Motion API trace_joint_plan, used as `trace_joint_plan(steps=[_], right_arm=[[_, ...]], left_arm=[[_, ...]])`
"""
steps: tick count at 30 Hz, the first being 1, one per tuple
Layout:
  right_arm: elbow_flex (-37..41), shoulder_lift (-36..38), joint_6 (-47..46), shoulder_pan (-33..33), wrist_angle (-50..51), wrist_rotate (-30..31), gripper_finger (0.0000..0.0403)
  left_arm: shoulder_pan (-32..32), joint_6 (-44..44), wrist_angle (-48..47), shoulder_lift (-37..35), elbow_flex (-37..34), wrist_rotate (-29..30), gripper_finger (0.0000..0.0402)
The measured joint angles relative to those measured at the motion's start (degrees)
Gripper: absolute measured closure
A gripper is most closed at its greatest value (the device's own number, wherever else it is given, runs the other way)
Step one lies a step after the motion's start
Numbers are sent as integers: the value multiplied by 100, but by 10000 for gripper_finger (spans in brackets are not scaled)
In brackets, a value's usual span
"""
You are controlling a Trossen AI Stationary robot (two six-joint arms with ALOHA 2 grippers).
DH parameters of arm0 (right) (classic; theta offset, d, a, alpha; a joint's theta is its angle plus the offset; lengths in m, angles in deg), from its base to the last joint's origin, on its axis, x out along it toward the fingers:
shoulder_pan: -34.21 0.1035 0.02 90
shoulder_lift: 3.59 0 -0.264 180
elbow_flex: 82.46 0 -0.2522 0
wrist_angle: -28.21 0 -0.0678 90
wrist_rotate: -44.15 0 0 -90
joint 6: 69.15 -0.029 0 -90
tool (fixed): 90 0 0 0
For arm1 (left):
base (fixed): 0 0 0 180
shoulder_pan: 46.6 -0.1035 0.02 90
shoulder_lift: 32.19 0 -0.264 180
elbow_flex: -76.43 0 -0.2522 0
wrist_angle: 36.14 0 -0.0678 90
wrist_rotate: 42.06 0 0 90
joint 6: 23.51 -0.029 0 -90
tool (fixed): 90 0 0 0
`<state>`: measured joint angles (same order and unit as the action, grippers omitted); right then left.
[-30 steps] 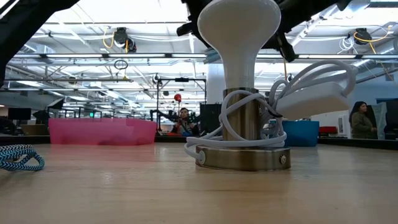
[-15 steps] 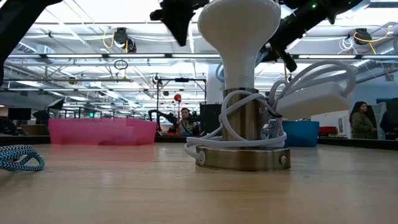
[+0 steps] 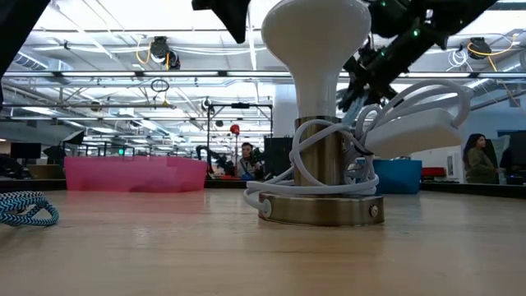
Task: Pick & Place USB Port
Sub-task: Put the light blue USB cable into the blue bin
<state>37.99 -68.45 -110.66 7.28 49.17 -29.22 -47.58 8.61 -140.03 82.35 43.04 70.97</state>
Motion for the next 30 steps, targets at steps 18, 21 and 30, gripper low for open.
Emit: trace_joint_plan(steps=[18,21,30], right_arm=[[2069,11,-339,-320,-2500,-10,370],[2069,11,-205,-318,-2497,83,370],[2096,-4,107,-327,-2363,136,281]], left_arm=[[344,319,11,0,0,9,394],[364,338,11,0,0,9,399],[379,411,11,2,0,-16,392]])
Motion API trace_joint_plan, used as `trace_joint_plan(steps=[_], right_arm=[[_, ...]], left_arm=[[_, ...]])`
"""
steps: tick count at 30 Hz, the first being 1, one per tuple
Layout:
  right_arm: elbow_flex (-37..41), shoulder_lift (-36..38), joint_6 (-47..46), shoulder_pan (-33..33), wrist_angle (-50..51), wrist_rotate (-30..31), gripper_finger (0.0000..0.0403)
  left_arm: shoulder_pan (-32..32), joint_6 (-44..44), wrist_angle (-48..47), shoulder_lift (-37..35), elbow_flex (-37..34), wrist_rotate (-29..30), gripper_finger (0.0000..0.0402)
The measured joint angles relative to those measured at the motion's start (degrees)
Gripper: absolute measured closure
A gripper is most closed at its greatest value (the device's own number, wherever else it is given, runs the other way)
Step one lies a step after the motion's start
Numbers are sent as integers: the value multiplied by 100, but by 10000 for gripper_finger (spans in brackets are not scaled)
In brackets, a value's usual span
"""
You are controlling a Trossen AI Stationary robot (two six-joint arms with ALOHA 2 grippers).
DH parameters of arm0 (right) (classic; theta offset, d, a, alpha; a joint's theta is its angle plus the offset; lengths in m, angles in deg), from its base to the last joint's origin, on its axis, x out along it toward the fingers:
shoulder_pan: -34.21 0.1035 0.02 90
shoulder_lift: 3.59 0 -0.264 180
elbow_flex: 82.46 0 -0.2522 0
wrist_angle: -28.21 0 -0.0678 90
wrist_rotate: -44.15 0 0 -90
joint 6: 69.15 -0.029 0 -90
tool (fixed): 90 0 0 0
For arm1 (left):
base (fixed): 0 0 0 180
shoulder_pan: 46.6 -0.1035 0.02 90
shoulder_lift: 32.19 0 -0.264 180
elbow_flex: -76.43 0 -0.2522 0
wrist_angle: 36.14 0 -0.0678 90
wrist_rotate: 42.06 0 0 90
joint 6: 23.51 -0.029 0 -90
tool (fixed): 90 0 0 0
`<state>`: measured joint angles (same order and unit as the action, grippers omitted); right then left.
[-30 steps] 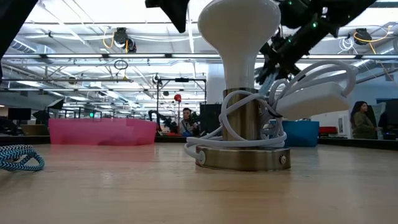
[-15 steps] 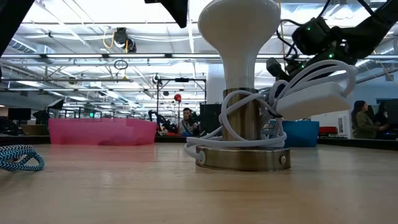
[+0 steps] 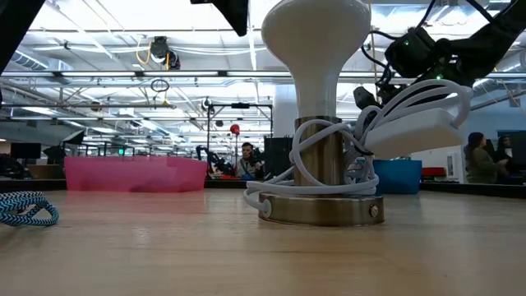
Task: Pick & Place USB Port
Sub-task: Put the light blue USB cable into the blue bin
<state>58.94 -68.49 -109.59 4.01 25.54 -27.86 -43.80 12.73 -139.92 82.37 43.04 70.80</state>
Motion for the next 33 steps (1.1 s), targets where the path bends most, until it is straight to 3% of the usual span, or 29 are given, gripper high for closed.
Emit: trace_joint_plan(steps=[10,14,19,24,29,33], right_arm=[[-344,70,400,-23,198,-14,177],[-838,70,816,-81,959,48,145],[-1548,70,1428,-96,2155,826,126],[-1948,70,1550,-96,2839,1331,127],[-2011,73,1119,-65,3080,309,159],[-2011,57,812,13,3866,-365,244]], left_arm=[[124,45,2,0,0,-30,389],[178,52,1,0,0,-32,398],[234,101,3,1,0,-32,390],[261,104,2,2,0,-32,396],[261,120,-1,2,0,-186,396],[272,122,0,2,0,-183,399]])
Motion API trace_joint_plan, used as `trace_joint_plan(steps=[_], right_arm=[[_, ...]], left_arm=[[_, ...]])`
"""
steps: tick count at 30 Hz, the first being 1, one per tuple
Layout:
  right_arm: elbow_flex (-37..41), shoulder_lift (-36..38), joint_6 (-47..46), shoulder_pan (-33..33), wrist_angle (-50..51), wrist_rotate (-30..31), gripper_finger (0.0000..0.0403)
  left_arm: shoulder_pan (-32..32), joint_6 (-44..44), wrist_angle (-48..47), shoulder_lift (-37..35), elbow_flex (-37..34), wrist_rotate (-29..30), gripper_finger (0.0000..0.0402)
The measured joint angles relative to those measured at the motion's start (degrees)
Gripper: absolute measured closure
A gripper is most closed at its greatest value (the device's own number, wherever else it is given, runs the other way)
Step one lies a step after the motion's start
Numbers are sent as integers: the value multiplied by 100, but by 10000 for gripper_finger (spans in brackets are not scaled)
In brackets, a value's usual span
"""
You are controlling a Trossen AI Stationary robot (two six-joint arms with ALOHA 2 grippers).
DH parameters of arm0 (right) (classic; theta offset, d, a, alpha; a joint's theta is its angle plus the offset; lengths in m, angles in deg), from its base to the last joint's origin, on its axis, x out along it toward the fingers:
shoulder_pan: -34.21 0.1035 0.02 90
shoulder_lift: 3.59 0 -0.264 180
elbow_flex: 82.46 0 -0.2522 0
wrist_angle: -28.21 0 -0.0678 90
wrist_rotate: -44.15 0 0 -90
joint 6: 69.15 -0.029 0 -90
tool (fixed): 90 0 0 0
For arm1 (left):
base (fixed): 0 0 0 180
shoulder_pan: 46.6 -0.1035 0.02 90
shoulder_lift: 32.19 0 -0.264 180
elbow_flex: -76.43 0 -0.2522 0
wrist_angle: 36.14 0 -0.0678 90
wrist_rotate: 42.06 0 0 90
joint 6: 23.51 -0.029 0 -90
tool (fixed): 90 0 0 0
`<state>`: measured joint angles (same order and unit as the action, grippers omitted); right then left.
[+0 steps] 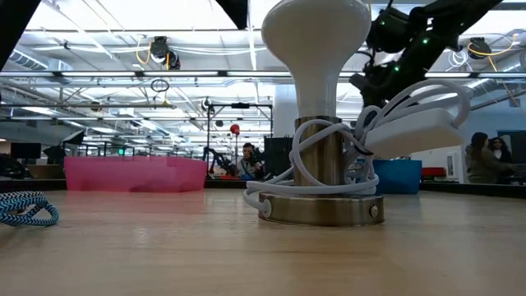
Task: Pick & Place USB Port
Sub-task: Put the light blue USB cable into the blue bin
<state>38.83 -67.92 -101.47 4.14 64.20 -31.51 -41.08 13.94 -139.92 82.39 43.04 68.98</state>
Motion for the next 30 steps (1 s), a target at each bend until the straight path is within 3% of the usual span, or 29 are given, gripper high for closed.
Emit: trace_joint_plan(steps=[3,5,11,18,30], right_arm=[[0,-7,218,15,380,-380,349],[0,-7,404,15,377,-555,387],[0,-40,341,-93,290,-867,401],[2,-611,453,-216,438,-1446,402],[2,-841,497,-20,-7,-1124,403]], left_arm=[[20,15,0,0,0,0,396],[24,13,2,0,0,0,396],[26,22,0,0,0,12,396],[95,137,-1,0,0,53,396],[347,404,2,0,0,159,399]])
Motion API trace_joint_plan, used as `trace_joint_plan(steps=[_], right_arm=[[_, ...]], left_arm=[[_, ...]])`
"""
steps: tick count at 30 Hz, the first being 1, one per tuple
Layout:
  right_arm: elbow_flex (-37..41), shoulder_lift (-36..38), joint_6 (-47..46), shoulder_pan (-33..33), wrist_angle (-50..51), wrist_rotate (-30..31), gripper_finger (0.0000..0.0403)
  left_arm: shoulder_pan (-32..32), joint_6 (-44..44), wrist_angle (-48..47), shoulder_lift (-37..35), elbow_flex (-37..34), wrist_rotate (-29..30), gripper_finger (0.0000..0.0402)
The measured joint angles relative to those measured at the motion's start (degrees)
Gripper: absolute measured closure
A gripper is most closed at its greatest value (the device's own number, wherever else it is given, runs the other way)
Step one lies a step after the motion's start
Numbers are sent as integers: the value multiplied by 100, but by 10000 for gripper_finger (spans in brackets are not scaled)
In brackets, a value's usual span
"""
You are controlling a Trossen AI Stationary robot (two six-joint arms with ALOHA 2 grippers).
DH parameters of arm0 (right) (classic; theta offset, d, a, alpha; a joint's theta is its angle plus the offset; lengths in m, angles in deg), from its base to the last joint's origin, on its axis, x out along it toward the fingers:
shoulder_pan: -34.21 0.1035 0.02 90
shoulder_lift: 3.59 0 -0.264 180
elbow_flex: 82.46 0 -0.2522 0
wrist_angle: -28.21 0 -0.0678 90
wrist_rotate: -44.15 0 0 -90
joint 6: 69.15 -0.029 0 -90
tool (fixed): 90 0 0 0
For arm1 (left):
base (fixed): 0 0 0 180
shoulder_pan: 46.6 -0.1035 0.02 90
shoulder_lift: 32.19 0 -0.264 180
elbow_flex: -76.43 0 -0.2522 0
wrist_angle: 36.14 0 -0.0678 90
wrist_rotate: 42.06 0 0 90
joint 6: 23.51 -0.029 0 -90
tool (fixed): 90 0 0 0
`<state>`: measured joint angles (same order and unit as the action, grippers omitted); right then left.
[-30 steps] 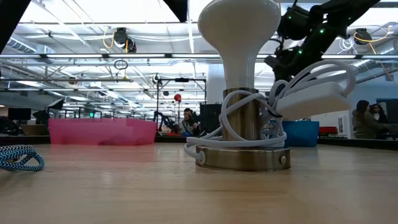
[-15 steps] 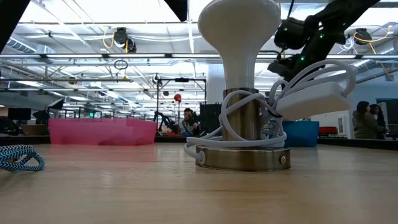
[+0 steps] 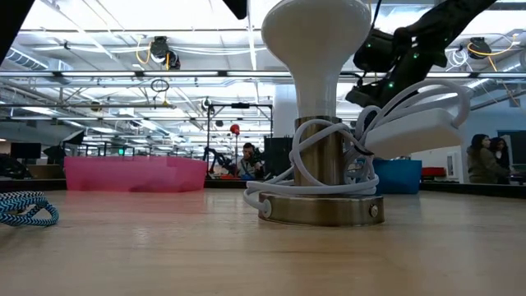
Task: Pick & Place USB Port
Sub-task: Put the light blue USB cable into the blue bin, then put the black USB cable into the pink bin
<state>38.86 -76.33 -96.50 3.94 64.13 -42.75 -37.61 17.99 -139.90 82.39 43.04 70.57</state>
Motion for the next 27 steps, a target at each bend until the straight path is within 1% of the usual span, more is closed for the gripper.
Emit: trace_joint_plan(steps=[6,13,19,23,27], right_arm=[[0,-13,37,-9,-30,224,403],[0,-193,133,-9,-73,437,403],[2,-216,87,7,-228,455,403],[-39,113,-47,118,-221,307,403],[-239,660,-48,368,-190,120,403]], left_arm=[[33,71,0,0,0,93,399],[31,77,-2,0,0,94,398],[31,116,0,0,0,68,396],[31,127,-2,0,0,-35,399],[31,209,-2,2,0,-56,393]])
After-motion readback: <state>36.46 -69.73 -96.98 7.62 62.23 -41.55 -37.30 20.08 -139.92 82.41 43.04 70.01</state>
